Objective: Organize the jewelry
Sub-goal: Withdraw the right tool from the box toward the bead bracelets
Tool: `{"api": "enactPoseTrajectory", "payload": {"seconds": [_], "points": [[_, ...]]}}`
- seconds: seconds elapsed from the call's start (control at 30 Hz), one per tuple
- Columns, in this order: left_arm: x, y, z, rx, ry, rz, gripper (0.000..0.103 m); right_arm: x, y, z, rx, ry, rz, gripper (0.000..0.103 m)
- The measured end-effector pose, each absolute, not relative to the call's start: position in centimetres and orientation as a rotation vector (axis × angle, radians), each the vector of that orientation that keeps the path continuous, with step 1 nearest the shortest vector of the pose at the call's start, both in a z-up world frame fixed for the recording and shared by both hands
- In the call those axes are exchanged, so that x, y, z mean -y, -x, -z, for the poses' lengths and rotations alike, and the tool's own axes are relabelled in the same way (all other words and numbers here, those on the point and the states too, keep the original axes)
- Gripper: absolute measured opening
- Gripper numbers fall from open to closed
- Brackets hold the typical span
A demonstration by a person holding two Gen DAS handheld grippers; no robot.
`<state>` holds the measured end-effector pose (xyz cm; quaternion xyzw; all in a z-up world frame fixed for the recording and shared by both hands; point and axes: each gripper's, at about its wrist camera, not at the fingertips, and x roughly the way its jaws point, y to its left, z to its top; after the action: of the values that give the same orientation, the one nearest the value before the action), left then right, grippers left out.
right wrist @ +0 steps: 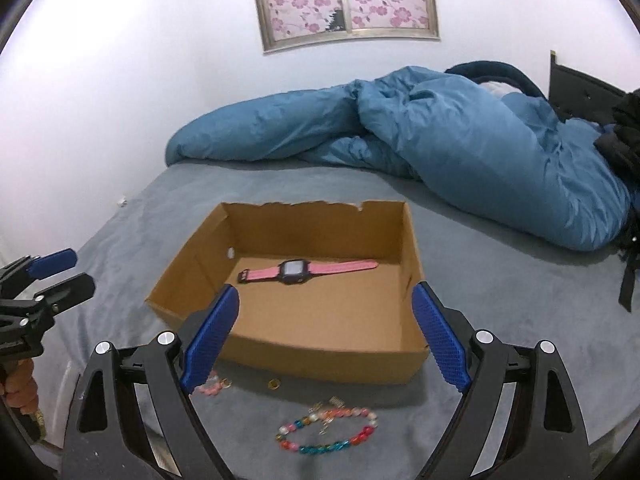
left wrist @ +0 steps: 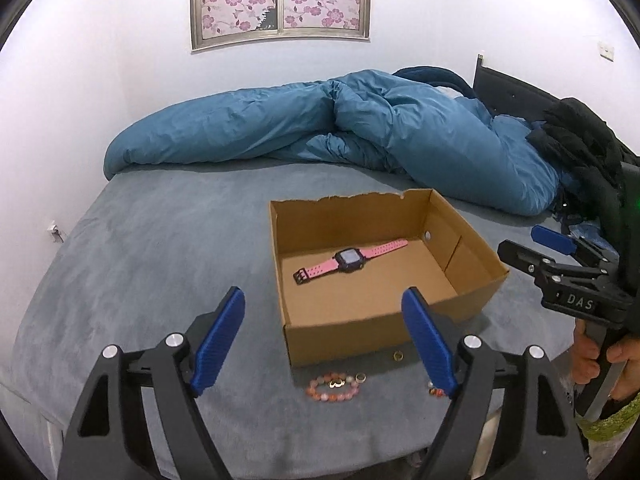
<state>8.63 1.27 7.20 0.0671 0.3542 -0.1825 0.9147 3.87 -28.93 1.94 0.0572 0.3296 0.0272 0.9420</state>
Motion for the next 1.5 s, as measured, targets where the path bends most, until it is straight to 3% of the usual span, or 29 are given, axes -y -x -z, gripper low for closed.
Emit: {"api": "enactPoseTrajectory", "payload": {"seconds": [1.03,1.3,1.5], "points": [[-5.1,-8.0,4.4,-0.796,-0.247,0.413,0.080,22.2,-1.2,7.3,-0.742,-0.089,-0.230,0.083],[-4.4,-8.1,6.2,-0.808,-0.275,0.455,0.079,22.1,-2.1,8.8,-0.756,-0.113,-0.244,0.078],[-3.8,-8.6,7.4,-0.827,-0.276,0.498,0.064,21.2,-2.9,9.7,-0.767,-0.120,-0.274,0.066]]}}
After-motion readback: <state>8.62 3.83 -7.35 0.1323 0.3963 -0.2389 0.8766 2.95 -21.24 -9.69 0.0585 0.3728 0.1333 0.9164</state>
